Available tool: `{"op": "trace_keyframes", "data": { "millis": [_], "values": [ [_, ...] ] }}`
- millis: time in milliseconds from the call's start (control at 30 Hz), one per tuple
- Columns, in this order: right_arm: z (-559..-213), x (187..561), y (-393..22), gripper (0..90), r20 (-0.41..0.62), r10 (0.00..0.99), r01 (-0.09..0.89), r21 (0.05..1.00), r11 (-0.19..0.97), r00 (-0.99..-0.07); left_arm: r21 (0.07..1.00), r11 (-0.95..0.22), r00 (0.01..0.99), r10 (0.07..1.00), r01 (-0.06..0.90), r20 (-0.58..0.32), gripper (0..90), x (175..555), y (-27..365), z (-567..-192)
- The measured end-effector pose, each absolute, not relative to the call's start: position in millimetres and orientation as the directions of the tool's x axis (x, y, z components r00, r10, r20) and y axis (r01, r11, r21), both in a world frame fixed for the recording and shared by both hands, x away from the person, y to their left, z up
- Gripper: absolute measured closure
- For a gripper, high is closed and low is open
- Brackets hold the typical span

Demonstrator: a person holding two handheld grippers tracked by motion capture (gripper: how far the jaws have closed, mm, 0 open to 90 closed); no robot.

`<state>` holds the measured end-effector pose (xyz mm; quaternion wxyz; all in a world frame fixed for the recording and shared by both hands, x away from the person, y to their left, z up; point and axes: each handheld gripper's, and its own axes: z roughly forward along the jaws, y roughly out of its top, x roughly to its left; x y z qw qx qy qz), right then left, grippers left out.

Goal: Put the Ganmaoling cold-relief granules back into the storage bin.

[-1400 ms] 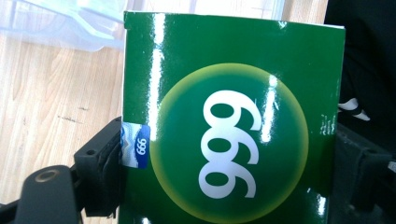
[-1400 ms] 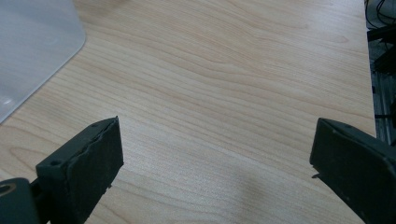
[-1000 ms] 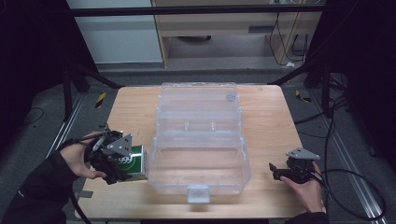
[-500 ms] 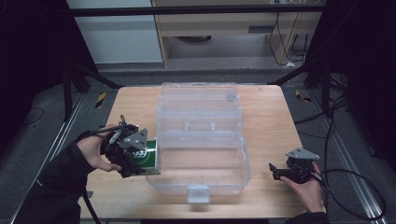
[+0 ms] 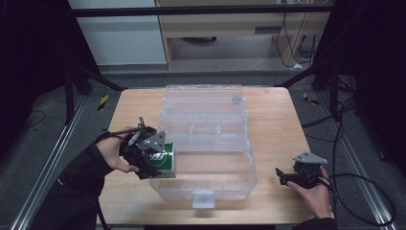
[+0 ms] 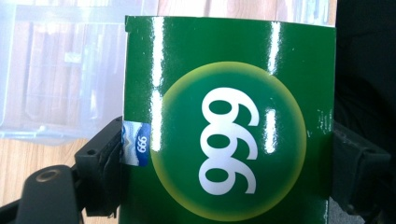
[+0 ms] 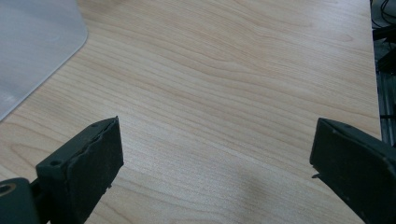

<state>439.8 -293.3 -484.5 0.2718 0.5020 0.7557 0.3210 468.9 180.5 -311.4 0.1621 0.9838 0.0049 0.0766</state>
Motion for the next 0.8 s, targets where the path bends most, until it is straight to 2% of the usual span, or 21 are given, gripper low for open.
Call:
{"op": "trace_keyframes", "data": {
  "millis": [800],
  "values": [
    [-485.8,440.2,-292.9,3.0,-0.102,0.928,0.583,0.751,0.309,-0.359,0.31,-0.951,0.995,0.022,-0.01,0.098,14.4,476.5,163.6,-346.7]
  ]
}}
